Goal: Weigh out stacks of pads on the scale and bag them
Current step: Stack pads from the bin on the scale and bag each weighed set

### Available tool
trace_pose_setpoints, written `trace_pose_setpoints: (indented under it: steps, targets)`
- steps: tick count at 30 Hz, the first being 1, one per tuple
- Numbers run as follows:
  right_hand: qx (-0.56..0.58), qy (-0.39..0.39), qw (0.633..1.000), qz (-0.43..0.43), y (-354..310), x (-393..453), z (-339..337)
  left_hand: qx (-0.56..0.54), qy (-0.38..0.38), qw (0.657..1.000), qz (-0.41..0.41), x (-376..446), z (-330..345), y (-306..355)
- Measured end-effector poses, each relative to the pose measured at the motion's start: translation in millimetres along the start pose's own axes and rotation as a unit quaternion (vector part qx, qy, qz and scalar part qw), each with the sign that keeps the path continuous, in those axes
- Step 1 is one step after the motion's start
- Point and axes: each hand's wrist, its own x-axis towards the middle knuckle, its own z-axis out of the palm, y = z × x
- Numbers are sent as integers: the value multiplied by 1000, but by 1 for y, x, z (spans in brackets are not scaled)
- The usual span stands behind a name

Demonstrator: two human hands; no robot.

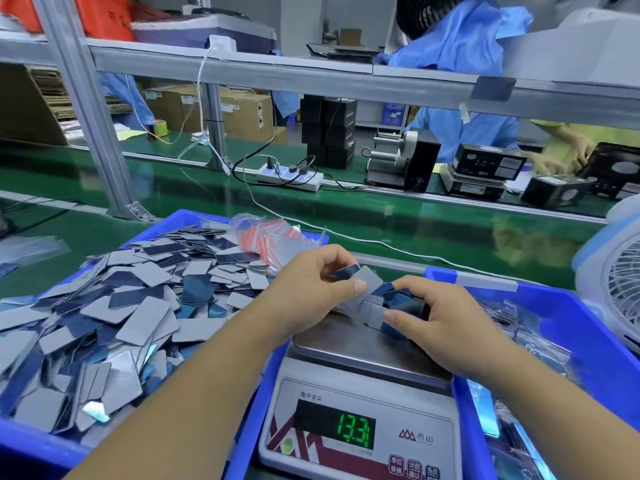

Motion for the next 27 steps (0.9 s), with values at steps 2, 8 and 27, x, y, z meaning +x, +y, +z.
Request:
trace_pose_setpoints:
  steps: [2,8,27]
  targets:
    - [-1,9,1000,1,0,0,-1,-16,20,1000,3,0,1,1]
    - [27,17,999,18,0,2,-9,-214,90,972,-29,2,-6,7]
    - [8,76,997,28,2,3,-2,-10,2,999,30,-2,3,1]
